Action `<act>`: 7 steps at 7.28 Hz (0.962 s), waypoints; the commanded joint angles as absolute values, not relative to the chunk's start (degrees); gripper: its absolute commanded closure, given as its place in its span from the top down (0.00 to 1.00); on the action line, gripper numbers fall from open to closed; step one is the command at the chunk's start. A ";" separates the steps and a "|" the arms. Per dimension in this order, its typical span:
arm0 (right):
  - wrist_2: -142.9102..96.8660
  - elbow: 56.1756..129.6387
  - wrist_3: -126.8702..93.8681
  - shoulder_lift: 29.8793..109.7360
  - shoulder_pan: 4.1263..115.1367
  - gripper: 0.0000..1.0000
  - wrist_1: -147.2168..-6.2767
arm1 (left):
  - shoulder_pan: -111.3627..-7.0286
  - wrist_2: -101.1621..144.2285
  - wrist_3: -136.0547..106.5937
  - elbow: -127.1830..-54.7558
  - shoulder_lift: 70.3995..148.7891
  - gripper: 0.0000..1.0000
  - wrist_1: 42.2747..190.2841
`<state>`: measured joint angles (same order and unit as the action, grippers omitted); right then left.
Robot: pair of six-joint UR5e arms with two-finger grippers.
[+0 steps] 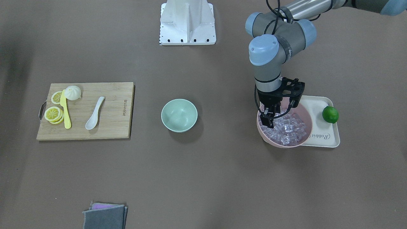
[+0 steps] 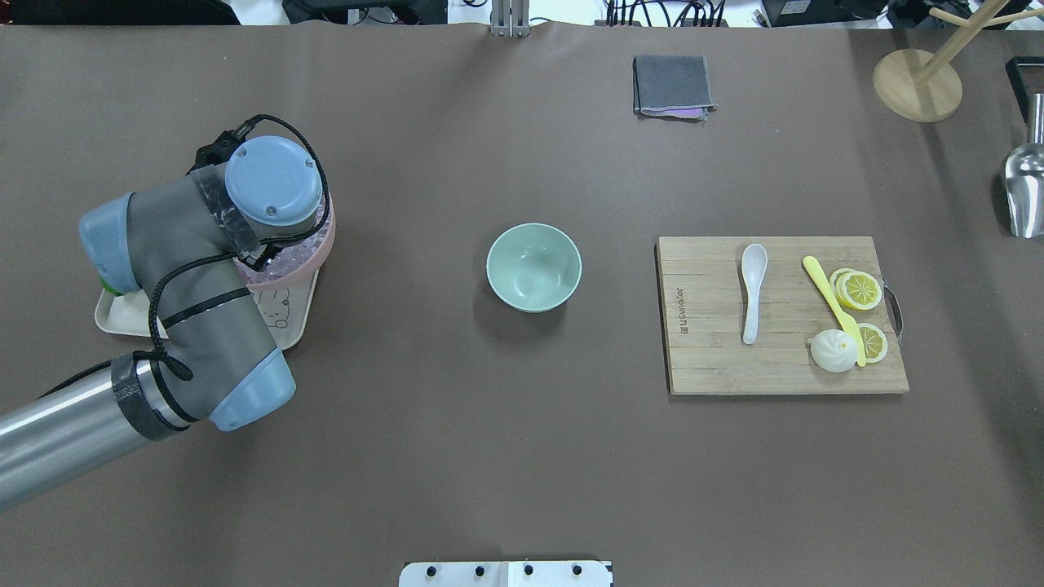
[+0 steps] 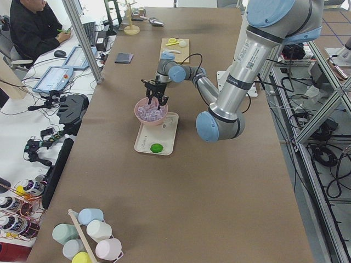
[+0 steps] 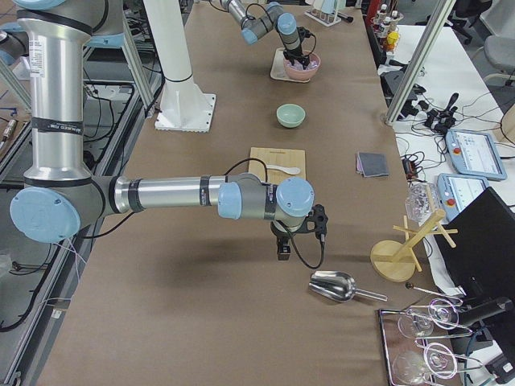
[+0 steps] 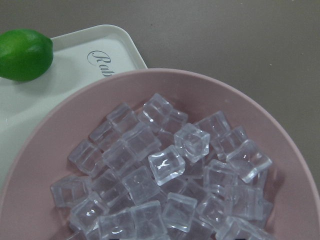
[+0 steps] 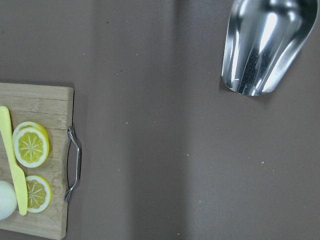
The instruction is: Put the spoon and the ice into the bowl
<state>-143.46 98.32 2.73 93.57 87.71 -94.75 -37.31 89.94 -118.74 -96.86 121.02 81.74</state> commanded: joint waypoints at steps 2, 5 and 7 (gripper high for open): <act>-143.53 98.17 2.72 93.87 87.71 1.00 -94.75 | -37.27 89.74 -118.13 -96.85 120.50 0.46 81.74; -143.70 98.17 2.72 93.87 87.71 1.00 -94.75 | -37.35 89.82 -117.17 -97.55 120.50 0.00 81.21; -143.70 98.35 3.16 93.34 87.71 1.00 -94.05 | -38.14 89.91 -113.33 -105.77 120.41 0.00 74.14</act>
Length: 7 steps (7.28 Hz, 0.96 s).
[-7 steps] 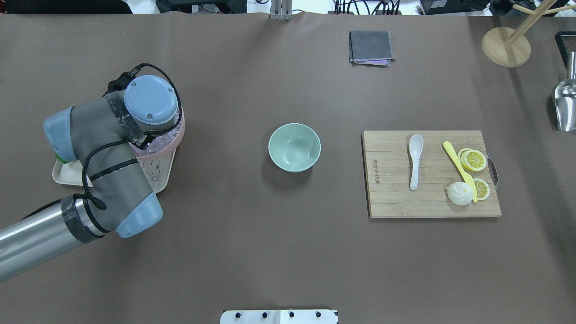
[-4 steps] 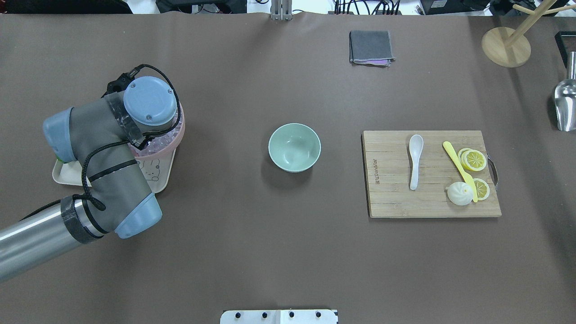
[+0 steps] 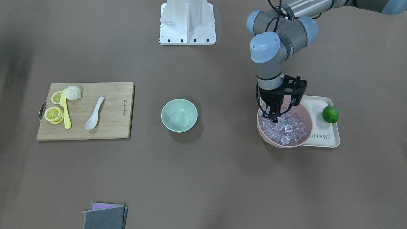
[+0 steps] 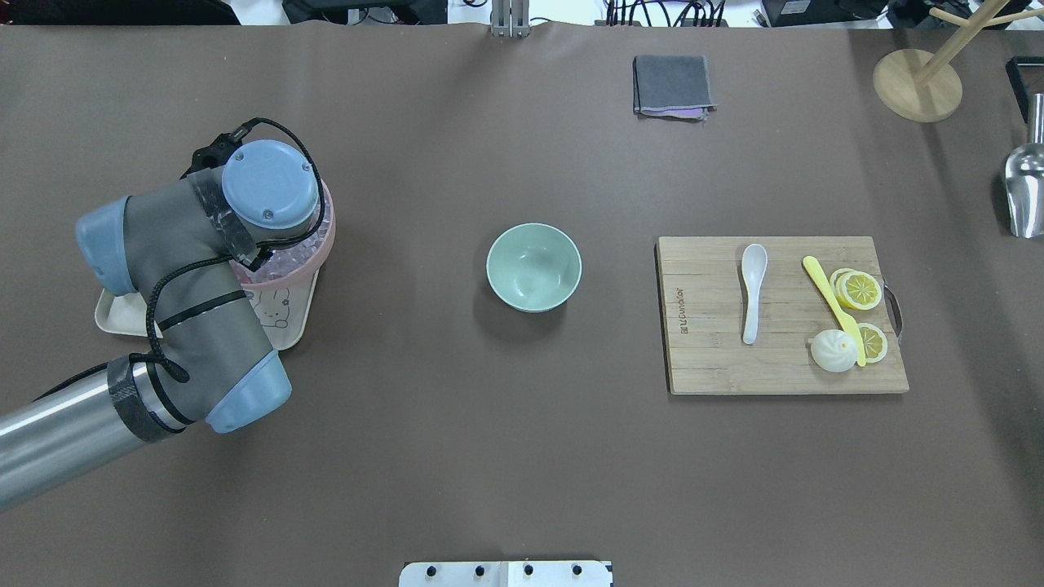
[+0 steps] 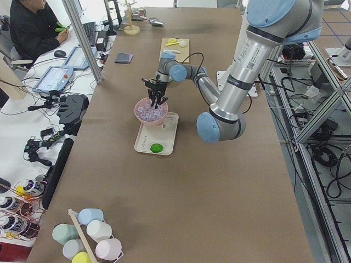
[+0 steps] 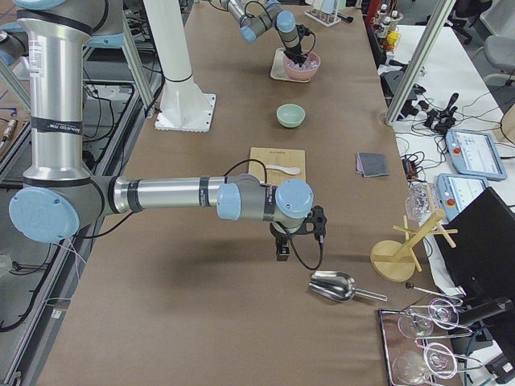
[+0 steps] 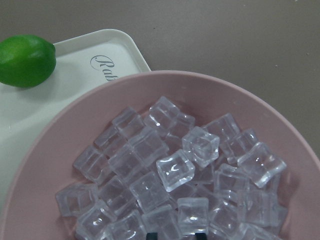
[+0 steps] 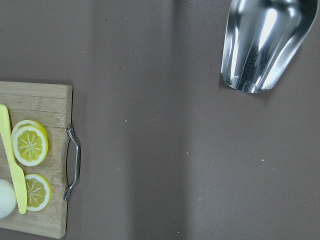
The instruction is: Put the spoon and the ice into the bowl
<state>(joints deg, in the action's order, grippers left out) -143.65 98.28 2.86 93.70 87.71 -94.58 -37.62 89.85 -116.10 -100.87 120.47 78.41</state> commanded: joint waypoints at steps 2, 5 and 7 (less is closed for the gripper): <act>-144.05 99.48 2.12 92.81 87.71 1.00 -93.78 | -41.64 89.91 -110.58 -108.37 120.67 0.00 71.63; -146.63 103.52 -15.01 91.14 85.54 1.00 -89.77 | -43.16 90.26 -107.40 -107.24 127.67 0.00 73.21; -140.11 104.06 -25.57 91.06 77.02 1.00 -81.49 | -40.71 90.09 -110.02 -102.15 135.22 0.00 73.48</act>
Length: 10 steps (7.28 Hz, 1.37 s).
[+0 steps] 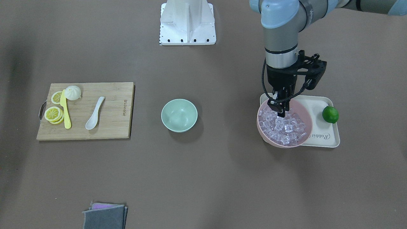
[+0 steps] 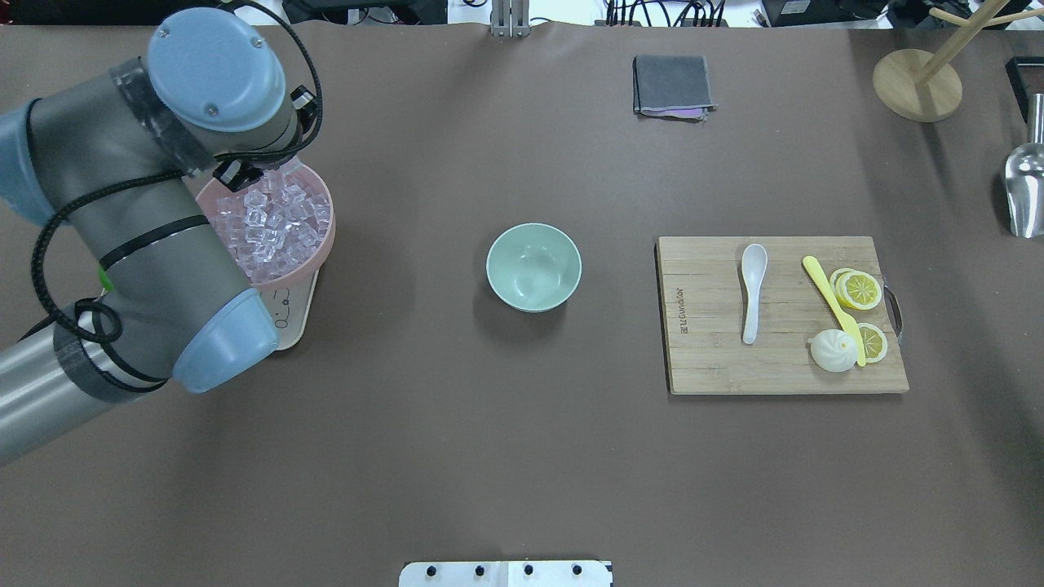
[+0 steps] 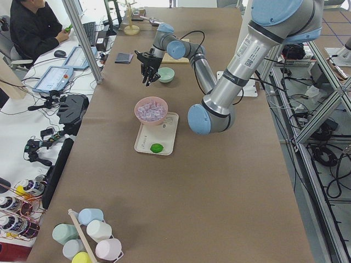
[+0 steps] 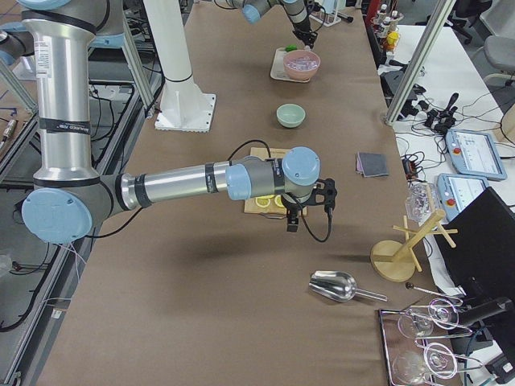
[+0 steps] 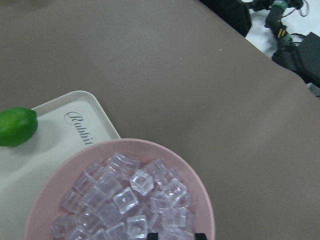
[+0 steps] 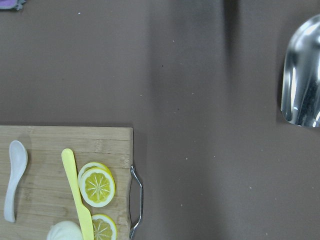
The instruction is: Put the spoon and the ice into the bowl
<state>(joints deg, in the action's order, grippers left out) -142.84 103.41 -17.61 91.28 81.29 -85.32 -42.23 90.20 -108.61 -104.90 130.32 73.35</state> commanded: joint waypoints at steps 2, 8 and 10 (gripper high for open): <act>-138.97 105.20 -36.33 91.14 71.04 1.00 -74.04 | -37.28 89.83 -114.15 -99.85 140.08 0.00 74.18; -122.00 108.37 -61.96 87.11 49.15 1.00 -68.90 | -27.18 80.09 -118.21 -87.37 143.96 0.00 85.51; -120.07 107.93 -62.31 86.40 46.60 1.00 -68.99 | -24.79 78.14 -118.48 -83.34 144.84 0.00 89.97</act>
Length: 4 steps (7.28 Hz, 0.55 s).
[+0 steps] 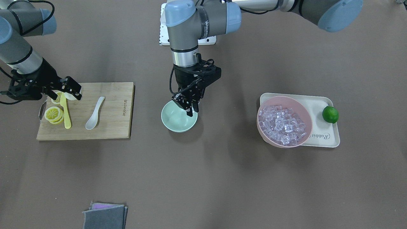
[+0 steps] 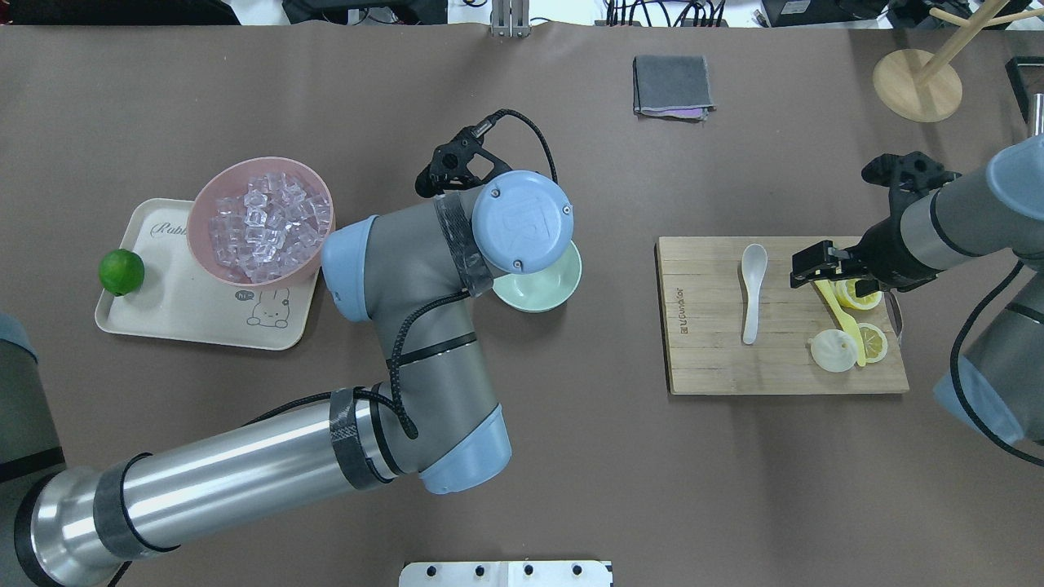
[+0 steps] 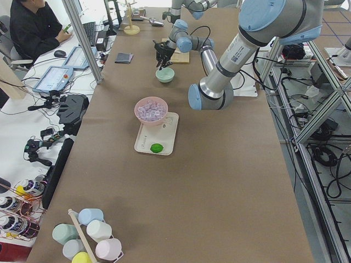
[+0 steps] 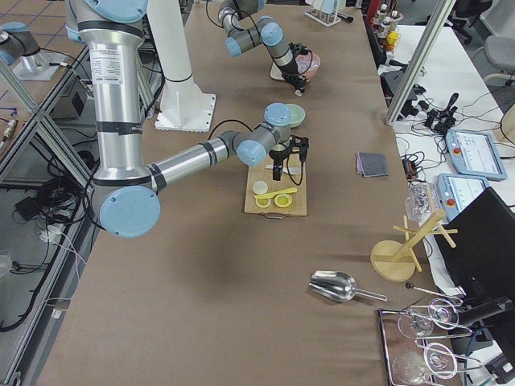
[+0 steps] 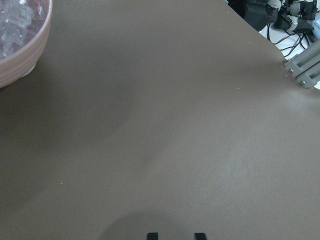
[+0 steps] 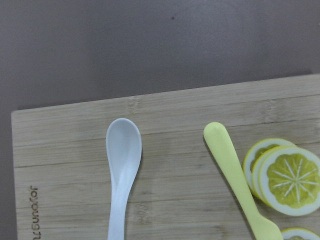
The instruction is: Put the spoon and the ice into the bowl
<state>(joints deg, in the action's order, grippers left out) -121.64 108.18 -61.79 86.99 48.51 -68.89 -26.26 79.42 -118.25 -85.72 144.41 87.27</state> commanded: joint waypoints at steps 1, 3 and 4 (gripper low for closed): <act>-119.28 107.67 -65.27 85.18 45.10 1.00 -69.34 | -23.83 76.22 -119.00 -79.49 145.63 0.00 93.74; -115.42 107.49 -67.76 80.97 41.85 1.00 -74.50 | -23.47 76.11 -118.92 -77.26 146.25 0.00 94.83; -115.14 107.40 -67.76 80.16 41.66 1.00 -75.40 | -23.21 76.11 -119.00 -77.26 146.69 0.00 94.75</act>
<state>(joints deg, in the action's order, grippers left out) -116.33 107.54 -67.21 81.83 42.64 -73.44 -23.56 76.23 -118.92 -77.73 146.27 94.48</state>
